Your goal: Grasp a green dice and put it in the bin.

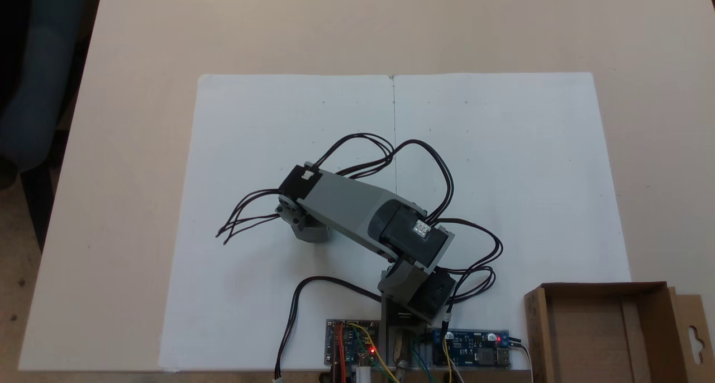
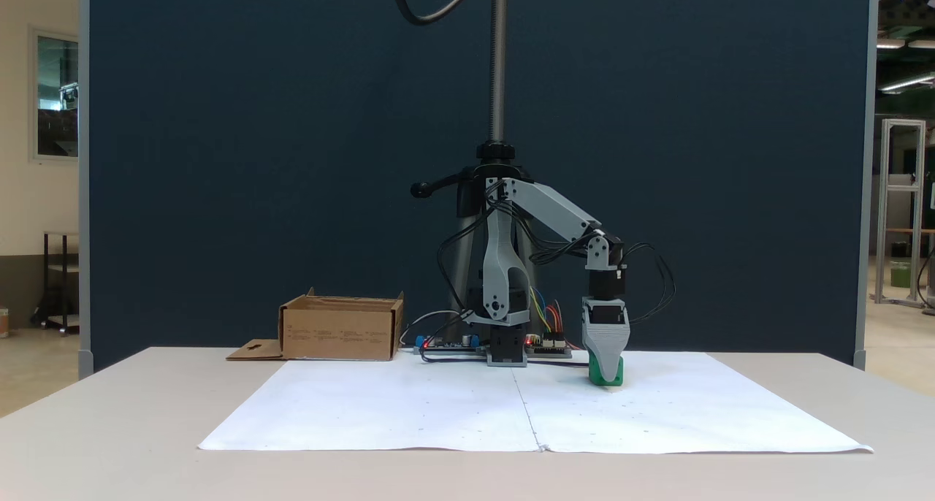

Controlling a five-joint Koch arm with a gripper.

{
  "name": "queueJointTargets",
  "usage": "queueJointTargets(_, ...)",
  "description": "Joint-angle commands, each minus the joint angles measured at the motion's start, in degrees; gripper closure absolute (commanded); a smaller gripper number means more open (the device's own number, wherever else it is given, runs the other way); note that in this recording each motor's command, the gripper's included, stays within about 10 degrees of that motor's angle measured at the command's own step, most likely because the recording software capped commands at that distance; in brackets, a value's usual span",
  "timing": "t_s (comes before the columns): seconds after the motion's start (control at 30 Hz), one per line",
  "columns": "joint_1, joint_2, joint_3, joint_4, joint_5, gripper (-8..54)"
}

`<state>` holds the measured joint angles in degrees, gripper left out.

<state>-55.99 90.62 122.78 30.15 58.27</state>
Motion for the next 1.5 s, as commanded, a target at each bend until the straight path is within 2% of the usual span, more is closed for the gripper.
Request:
queueJointTargets(0.0, -0.4, 0.2, 0.1, -1.6, 4.5, 2.5)
queueJointTargets(0.23, -0.4, -0.4, 0.2, -1.8, 4.5, 4.4)
queueJointTargets(0.33, -0.4, -0.5, 0.2, -1.8, 4.5, 7.6)
queueJointTargets(0.43, -0.4, -0.5, 0.2, -1.7, 4.5, 14.4)
queueJointTargets(0.57, -0.4, -1.0, 0.2, -1.8, 4.5, 17.2)
queueJointTargets(0.8, 0.8, -0.2, 0.1, -1.7, 4.5, 33.3)
queueJointTargets(1.0, 6.9, 2.7, 0.1, -2.3, 4.4, 33.4)
queueJointTargets(1.13, 21.4, 10.0, -0.1, -4.0, 3.2, 33.4)
queueJointTargets(1.47, 54.9, 22.5, -0.1, -12.7, -15.4, 33.4)
